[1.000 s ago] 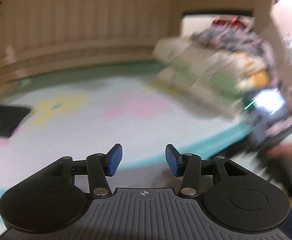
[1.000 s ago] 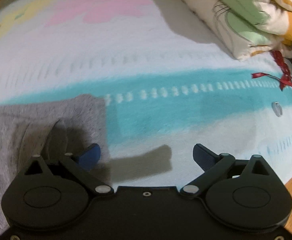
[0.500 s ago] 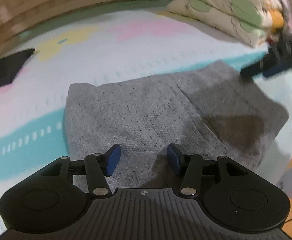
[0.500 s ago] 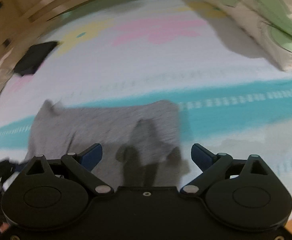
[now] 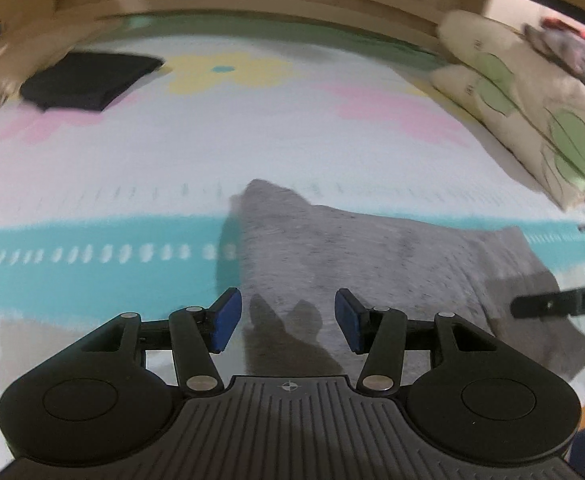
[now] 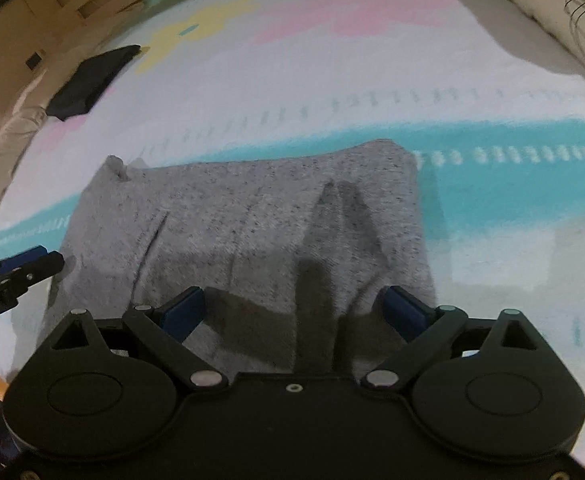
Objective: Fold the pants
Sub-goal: 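Grasp the sweatpants edge with the right tool and lift it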
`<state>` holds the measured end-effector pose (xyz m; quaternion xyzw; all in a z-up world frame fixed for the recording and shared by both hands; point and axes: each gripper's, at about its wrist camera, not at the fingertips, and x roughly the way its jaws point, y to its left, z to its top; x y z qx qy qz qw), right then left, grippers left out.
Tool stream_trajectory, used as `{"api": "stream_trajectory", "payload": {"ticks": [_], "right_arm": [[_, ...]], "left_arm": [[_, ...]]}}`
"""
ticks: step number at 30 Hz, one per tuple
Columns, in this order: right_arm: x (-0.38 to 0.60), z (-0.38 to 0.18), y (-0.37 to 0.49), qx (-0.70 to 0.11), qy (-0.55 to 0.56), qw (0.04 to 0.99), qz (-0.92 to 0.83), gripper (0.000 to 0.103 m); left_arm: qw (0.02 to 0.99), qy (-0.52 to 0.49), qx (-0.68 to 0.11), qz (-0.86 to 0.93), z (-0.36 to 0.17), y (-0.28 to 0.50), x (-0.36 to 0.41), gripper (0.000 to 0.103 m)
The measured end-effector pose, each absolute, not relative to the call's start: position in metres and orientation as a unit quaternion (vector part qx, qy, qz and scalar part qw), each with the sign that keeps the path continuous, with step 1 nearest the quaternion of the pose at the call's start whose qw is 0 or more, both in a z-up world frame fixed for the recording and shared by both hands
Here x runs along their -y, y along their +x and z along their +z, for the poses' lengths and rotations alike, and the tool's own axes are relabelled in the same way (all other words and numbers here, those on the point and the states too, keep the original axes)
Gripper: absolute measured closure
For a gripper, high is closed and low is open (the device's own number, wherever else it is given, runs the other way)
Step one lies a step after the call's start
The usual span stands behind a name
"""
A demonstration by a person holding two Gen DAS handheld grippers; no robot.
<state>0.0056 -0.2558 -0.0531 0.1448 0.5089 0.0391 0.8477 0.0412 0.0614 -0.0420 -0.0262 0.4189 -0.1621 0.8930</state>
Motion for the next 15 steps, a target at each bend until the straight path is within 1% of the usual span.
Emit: {"api": "stream_trajectory", "payload": {"ticks": [2, 3, 4, 5, 6, 7, 9, 11, 13, 15], "right_arm": [[0.257, -0.056, 0.009, -0.512, 0.163, 0.842, 0.051, 0.025], [0.258, -0.058, 0.011, -0.516, 0.179, 0.835, 0.064, 0.039], [0.258, -0.057, 0.012, -0.518, 0.189, 0.831, 0.072, 0.048], [0.257, -0.056, 0.012, -0.517, 0.192, 0.831, 0.076, 0.052], [0.254, -0.053, 0.012, -0.515, 0.185, 0.834, 0.073, 0.06], [0.249, -0.047, 0.011, -0.513, 0.168, 0.839, 0.068, 0.073], [0.237, -0.029, 0.009, -0.499, 0.141, 0.852, 0.07, 0.076], [0.226, -0.005, 0.004, -0.467, 0.123, 0.871, 0.09, 0.079], [0.223, 0.018, 0.001, -0.432, 0.12, 0.888, 0.103, 0.081], [0.23, 0.028, 0.003, -0.411, 0.134, 0.896, 0.096, 0.082]], "left_arm": [[0.89, -0.042, -0.428, -0.152, -0.043, 0.045, -0.068, 0.053], [0.889, -0.049, -0.43, -0.146, -0.044, 0.047, -0.071, 0.053], [0.889, -0.054, -0.431, -0.142, -0.044, 0.047, -0.073, 0.053], [0.89, -0.057, -0.431, -0.137, -0.044, 0.048, -0.075, 0.053], [0.891, -0.058, -0.43, -0.134, -0.043, 0.048, -0.077, 0.053], [0.893, -0.059, -0.428, -0.129, -0.041, 0.048, -0.079, 0.053], [0.897, -0.059, -0.42, -0.124, -0.038, 0.047, -0.082, 0.053], [0.902, -0.056, -0.411, -0.122, -0.033, 0.045, -0.083, 0.053], [0.905, -0.047, -0.403, -0.126, -0.029, 0.043, -0.08, 0.053], [0.907, -0.036, -0.398, -0.132, -0.028, 0.041, -0.074, 0.053]]}}
